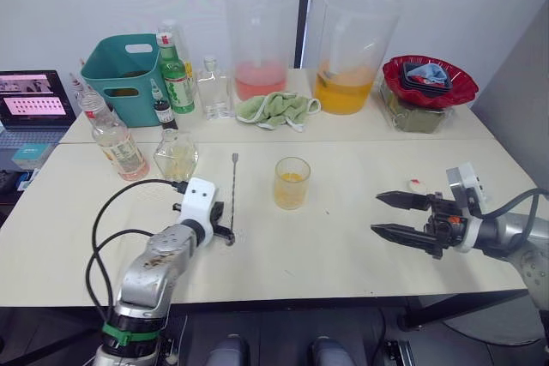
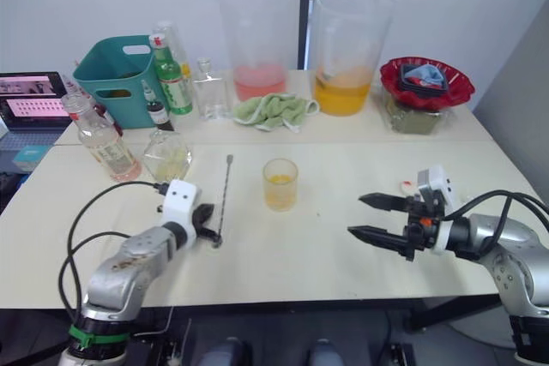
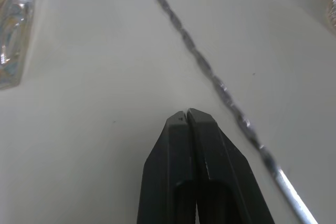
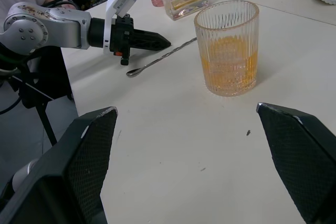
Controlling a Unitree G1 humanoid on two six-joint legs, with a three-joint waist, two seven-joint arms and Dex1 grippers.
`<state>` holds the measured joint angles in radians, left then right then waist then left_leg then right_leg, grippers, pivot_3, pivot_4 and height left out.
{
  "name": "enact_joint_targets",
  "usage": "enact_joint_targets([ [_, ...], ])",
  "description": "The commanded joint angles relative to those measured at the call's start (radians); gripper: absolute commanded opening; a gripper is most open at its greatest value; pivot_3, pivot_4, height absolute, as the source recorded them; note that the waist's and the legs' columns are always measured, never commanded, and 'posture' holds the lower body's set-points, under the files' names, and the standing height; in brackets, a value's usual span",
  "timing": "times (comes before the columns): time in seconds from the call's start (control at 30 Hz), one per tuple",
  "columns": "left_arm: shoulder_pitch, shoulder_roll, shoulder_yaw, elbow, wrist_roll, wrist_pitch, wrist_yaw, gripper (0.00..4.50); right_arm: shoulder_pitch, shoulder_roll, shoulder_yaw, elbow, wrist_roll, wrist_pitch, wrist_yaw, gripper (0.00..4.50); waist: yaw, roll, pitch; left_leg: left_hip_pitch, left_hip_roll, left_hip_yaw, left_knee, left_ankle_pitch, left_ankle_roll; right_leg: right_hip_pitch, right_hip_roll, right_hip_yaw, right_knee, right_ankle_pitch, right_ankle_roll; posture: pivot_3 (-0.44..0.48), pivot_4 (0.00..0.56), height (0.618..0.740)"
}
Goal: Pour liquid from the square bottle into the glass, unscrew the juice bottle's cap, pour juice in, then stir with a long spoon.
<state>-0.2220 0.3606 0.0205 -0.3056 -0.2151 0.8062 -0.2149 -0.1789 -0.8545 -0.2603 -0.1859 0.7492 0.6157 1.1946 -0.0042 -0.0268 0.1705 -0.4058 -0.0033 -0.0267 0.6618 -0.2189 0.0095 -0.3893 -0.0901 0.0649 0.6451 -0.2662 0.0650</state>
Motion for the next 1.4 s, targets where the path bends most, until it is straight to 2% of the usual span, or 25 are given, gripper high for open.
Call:
enact_joint_targets([
  [0.03, 0.019, 0.049, 0.039, -0.062, -0.023, -0.058, -0.073, 0.02, -0.019, -0.003, -0.006, -0.016, 0.01, -0.006, 0.003, 4.5, 0.0, 0.0, 0.0, 0.0, 0.0, 0.0, 0.0, 0.0, 0.0, 0.0, 0.0, 0.0, 0.0, 0.0, 0.0, 0.0, 0.15, 0.74],
  [0.17, 0.027, 0.094, 0.09, -0.064, -0.049, -0.068, -0.118, 0.02, -0.03, 0.003, 0.008, 0.002, -0.003, -0.02, 0.004, 4.5, 0.008, 0.0, 0.0, -0.001, 0.0, 0.0, 0.0, 0.0, 0.0, 0.0, -0.001, 0.0, -0.001, 0.0, 0.0, 0.0, 0.15, 0.74],
  [0.3, -0.007, 0.056, 0.116, -0.057, -0.063, -0.037, -0.083, 0.02, -0.032, 0.009, 0.018, 0.006, -0.016, -0.031, 0.002, 4.5, 0.015, 0.0, 0.0, -0.001, 0.0, 0.0, 0.0, 0.0, 0.0, 0.0, -0.001, 0.0, -0.002, 0.0, 0.0, 0.0, 0.15, 0.74],
  [0.33, -0.025, 0.023, 0.13, -0.058, -0.087, -0.016, -0.068, 0.41, -0.032, 0.011, 0.019, 0.006, -0.018, -0.032, 0.0, 4.5, 0.017, 0.0, 0.0, -0.001, 0.0, 0.0, 0.0, 0.0, 0.0, 0.0, -0.001, 0.0, -0.002, 0.0, 0.0, 0.0, 0.15, 0.74],
  [0.37, -0.036, -0.001, 0.14, -0.059, -0.104, 0.0, -0.057, 0.53, -0.03, 0.013, 0.02, 0.006, -0.02, -0.032, -0.001, 4.5, 0.018, 0.0, 0.0, -0.001, 0.0, 0.0, 0.0, 0.0, 0.0, 0.0, -0.001, 0.0, -0.002, 0.0, 0.0, 0.0, 0.15, 0.74],
  [0.43, -0.053, -0.032, 0.13, -0.076, -0.105, 0.025, -0.034, 1.12, -0.028, 0.015, 0.02, 0.005, -0.02, -0.032, -0.002, 4.5, 0.017, 0.0, 0.0, -0.002, 0.0, 0.0, 0.0, 0.0, 0.0, 0.0, -0.002, 0.0, -0.002, 0.0, 0.001, 0.0, 0.15, 0.74],
  [0.57, -0.093, -0.133, 0.039, -0.085, -0.061, 0.096, 0.072, 2.48, -0.02, 0.019, 0.019, 0.003, -0.033, -0.049, -0.01, 4.5, 0.017, 0.0, 0.0, -0.002, 0.0, 0.0, 0.0, 0.0, 0.0, 0.0, -0.001, 0.0, -0.002, 0.0, 0.001, 0.0, 0.15, 0.74],
  [0.67, -0.106, -0.165, -0.016, -0.069, -0.015, 0.137, 0.129, 3.46, -0.012, 0.022, 0.014, 0.001, -0.043, -0.066, -0.015, 4.5, 0.016, -0.001, 0.0, -0.002, -0.002, 0.0, 0.0, 0.0, 0.0, 0.0, -0.001, 0.0, -0.002, 0.0, 0.001, 0.0, 0.15, 0.74],
  [0.97, -0.122, -0.251, -0.095, -0.042, 0.063, 0.291, 0.239, 3.46, 0.016, 0.024, 0.0, -0.026, -0.044, -0.077, -0.039, 4.5, 0.017, -0.001, 0.0, -0.002, -0.002, 0.0, 0.0, 0.0, 0.0, 0.0, -0.001, 0.0, -0.002, 0.0, 0.001, 0.0, 0.15, 0.74],
  [1.07, -0.124, -0.281, -0.074, -0.047, 0.067, 0.348, 0.256, 3.46, 0.024, 0.023, -0.003, -0.037, -0.042, -0.078, -0.049, 4.5, 0.016, -0.001, 0.0, -0.001, -0.002, 0.0, 0.0, 0.0, 0.0, 0.0, -0.001, 0.0, -0.002, 0.0, 0.001, 0.0, 0.15, 0.74],
  [1.1, -0.124, -0.294, -0.057, -0.048, 0.058, 0.361, 0.255, 2.92, 0.026, 0.023, -0.004, -0.04, -0.042, -0.077, -0.051, 4.5, 0.016, 0.0, 0.0, -0.001, -0.002, 0.0, 0.0, 0.0, 0.0, 0.001, -0.001, 0.0, -0.002, 0.0, 0.001, 0.0, 0.15, 0.74],
  [1.4, -0.129, -0.314, -0.008, -0.063, 0.056, 0.393, 0.245, 0.02, 0.031, 0.031, 0.003, -0.053, -0.042, -0.082, -0.063, 4.5, 0.017, 0.0, 0.0, -0.001, -0.002, 0.0, 0.0, 0.0, 0.0, 0.001, -0.001, 0.0, -0.003, 0.0, 0.001, 0.0, 0.15, 0.74],
])
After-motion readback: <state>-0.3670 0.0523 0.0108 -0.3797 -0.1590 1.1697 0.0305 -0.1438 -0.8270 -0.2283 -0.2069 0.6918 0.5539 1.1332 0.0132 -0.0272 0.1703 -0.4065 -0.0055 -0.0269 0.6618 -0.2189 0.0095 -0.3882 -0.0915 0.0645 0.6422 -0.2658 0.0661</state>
